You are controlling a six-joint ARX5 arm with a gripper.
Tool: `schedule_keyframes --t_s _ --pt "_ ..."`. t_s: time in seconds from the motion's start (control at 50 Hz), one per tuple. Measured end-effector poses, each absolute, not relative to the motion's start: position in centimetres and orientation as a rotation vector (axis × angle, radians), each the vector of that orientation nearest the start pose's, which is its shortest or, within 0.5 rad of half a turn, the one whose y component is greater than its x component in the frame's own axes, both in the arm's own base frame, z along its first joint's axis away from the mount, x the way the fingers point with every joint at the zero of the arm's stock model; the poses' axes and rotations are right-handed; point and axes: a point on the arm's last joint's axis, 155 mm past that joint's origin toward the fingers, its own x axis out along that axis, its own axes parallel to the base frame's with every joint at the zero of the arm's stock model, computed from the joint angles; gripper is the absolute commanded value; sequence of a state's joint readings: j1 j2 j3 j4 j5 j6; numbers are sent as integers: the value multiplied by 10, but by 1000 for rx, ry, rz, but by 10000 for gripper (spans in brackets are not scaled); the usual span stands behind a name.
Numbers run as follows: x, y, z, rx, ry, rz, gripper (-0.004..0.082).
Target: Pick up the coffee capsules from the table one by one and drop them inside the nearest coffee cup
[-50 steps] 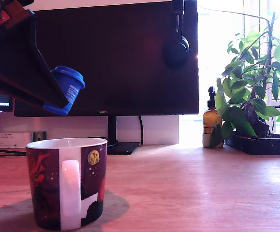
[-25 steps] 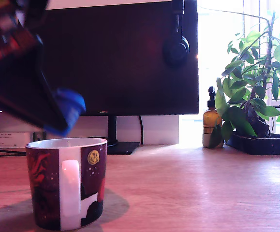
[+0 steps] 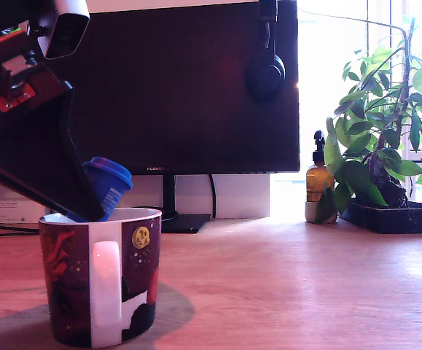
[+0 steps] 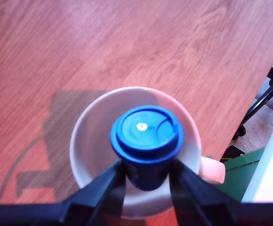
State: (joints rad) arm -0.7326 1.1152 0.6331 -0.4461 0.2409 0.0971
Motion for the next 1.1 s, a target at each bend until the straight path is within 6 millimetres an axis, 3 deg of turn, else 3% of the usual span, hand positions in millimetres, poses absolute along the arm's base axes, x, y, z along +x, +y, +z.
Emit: schedule_keyframes --t_s 0.32,0.36,0.46,0.5,0.54,0.76,0.82,0.88,0.92,1.04,1.1 --pt "192 -230 82 322 891 -939 215" --pt "192 -230 83 321 889 -940 282" --pt "195 -232 85 319 872 -937 596" --pt "197 -232 86 321 864 -930 681" --pt "199 -231 86 324 858 -922 713" --pt "200 -230 100 304 813 -914 707" --pt "200 -230 105 299 797 -915 673" --pt "201 -230 108 289 790 -912 563" --pt "201 -230 108 280 792 -907 441" --pt "202 -231 111 268 782 -902 -32" --pt "205 -233 116 262 755 -904 -13"
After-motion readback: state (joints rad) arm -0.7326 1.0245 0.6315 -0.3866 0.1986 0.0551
